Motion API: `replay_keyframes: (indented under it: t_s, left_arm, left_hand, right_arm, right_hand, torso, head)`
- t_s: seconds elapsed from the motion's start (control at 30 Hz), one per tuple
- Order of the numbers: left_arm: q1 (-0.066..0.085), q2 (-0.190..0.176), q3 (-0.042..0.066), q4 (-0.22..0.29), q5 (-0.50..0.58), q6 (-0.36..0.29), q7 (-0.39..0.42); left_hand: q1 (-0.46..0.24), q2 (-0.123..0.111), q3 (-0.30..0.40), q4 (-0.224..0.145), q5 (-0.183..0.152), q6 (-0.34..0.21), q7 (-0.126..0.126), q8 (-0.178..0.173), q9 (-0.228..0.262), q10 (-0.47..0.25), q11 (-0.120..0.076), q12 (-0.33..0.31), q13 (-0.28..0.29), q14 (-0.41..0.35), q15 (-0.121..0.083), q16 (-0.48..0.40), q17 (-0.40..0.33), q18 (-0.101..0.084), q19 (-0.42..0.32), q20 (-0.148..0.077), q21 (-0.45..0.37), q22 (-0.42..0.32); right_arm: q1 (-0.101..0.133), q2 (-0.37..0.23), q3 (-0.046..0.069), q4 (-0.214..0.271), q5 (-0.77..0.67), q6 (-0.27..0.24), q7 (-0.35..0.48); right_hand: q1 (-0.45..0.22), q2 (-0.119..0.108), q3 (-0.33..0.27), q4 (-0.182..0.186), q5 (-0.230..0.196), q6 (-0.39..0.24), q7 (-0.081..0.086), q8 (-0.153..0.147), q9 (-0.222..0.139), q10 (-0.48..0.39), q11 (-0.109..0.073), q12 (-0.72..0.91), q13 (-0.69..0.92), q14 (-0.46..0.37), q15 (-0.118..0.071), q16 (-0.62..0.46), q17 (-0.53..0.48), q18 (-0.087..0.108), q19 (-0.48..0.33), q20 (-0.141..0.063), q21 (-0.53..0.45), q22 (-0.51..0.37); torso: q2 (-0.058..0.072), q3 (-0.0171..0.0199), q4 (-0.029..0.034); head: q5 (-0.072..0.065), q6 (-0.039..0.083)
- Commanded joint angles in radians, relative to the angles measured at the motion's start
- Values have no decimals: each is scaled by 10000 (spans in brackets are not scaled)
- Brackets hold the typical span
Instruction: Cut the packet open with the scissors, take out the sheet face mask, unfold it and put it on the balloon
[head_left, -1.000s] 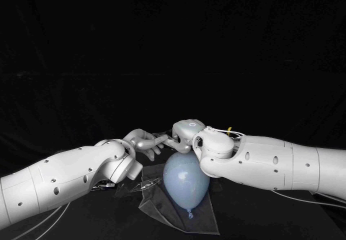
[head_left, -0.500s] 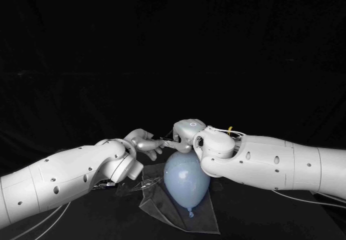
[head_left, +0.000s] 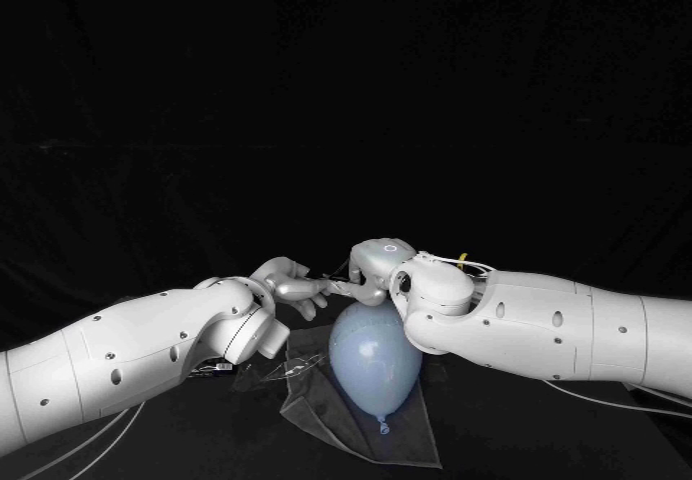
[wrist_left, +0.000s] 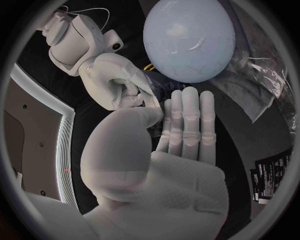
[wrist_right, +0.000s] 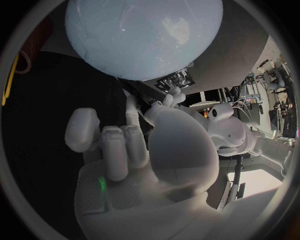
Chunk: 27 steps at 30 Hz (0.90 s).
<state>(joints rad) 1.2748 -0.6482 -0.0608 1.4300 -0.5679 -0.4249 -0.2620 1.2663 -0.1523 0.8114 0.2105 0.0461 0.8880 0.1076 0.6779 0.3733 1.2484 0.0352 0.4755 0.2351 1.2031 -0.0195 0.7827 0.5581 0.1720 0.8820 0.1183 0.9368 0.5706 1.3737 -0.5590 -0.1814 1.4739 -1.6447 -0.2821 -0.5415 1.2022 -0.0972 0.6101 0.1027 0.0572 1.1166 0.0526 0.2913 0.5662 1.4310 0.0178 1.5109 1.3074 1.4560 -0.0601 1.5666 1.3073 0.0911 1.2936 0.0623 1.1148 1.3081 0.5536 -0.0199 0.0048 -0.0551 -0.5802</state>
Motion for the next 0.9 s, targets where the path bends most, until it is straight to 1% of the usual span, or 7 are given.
replay_keyframes:
  t_s: [0.03, 0.07, 0.1, 0.23, 0.33, 0.5, 0.9]
  left_arm:
    - [17, 12, 14, -28, 233, -179, 223]
    - [17, 15, 14, -33, 252, -184, 227]
    - [17, 27, 14, -57, 316, -203, 241]
    - [18, 65, 14, -138, 489, -262, 255]
    - [24, 105, 14, -242, 681, -325, 248]
    - [40, 150, 14, -369, 892, -397, 220]
    - [78, 209, 15, -493, 1084, -467, 170]
  left_hand:
    - [-92, -26, 876, -1009, 39, 111, -23, 53, 34, 130, -16, -55, -17, 108, -13, -5, 38, 116, -20, -97, 128, 88]
    - [-92, -26, 876, -1009, 39, 111, -23, 53, 34, 130, -16, -55, -17, 108, -13, -5, 38, 116, -20, -97, 128, 88]
    - [-236, -188, 1228, -1319, 54, 245, -65, 68, 47, 283, -65, -91, -36, 243, -74, 15, 65, 116, -25, -203, 419, 271]
    - [-658, -336, 1630, -1684, 199, 424, -136, 87, 79, 502, -132, -137, -50, 417, -136, 21, 111, 117, -111, -294, 786, 503]
    - [-1267, -587, 1872, -2094, 1682, 684, -244, 147, 143, 782, -236, -132, -26, 654, -239, 68, 197, 123, -124, -426, 1239, 770]
    - [-1819, -616, 1934, -2515, 2782, 897, -349, 178, 214, 1021, -335, -121, 26, 858, -337, 103, 313, 125, -169, -549, 1625, 985]
    - [-2267, -601, 1969, -2820, 3501, 1093, -446, 228, 300, 1237, -432, -70, 114, 1053, -428, 163, 453, 125, -169, -638, 1886, 1104]
  right_arm:
    - [1, -46, 0, -50, 587, -683, 706]
    - [1, -53, 0, -51, 639, -762, 798]
    - [4, -86, -1, -45, 816, -1055, 1144]
    - [13, -198, -2, 41, 1142, -1647, 1850]
    - [22, -399, -3, 268, 1369, -2011, 2465]
    - [35, -762, -5, 676, 1471, -2236, 2952]
    - [44, -1786, -9, 1763, 1480, -3433, 4122]
  right_hand:
    - [-583, -538, 165, -399, -97, -803, 353, -471, -237, 1007, -71, -751, 1639, 1068, 137, -58, 2372, 329, -766, 52, -1152, -270]
    - [-647, -631, 78, -367, -78, -898, 414, -533, -264, 965, -31, -862, 1562, 1028, 179, -106, 2252, 356, -883, 66, -1325, -353]
    - [-805, -928, -292, -232, -89, -1318, 670, -821, -390, 713, 206, -1454, 1160, 811, 396, -346, 1694, 485, -1535, 175, -2261, -794]
    - [-644, -1198, -860, -121, -60, -1773, 900, -1180, -555, 275, 423, -2263, 629, 451, 606, -664, 1007, 664, -2385, 381, -3522, -1366]
    - [-349, -1231, -1157, -107, -46, -1843, 959, -1286, -608, 150, 481, -2379, 546, 350, 670, -708, 888, 737, -2605, 490, -3918, -1524]
    - [50, -1107, -1218, -184, 2, -1784, 978, -1316, -635, 144, 493, -2310, 578, 335, 689, -690, 895, 757, -2573, 544, -3961, -1513]
    - [942, -626, -1022, -453, 704, -1099, 751, -1162, -653, 848, 288, -805, 1594, 868, 499, -207, 1945, 444, -1121, 427, -2051, -485]
  torso:
    - [-5, -4, 1]
    - [-5, -4, 2]
    - [-5, -4, 3]
    - [-7, -6, 5]
    - [-5, -4, 7]
    - [-7, -3, -4]
    - [-10, 3, -14]
  head:
    - [30, -16]
    - [37, -20]
    - [63, -26]
    - [99, -14]
    - [167, -16]
    - [248, -8]
    - [520, 23]
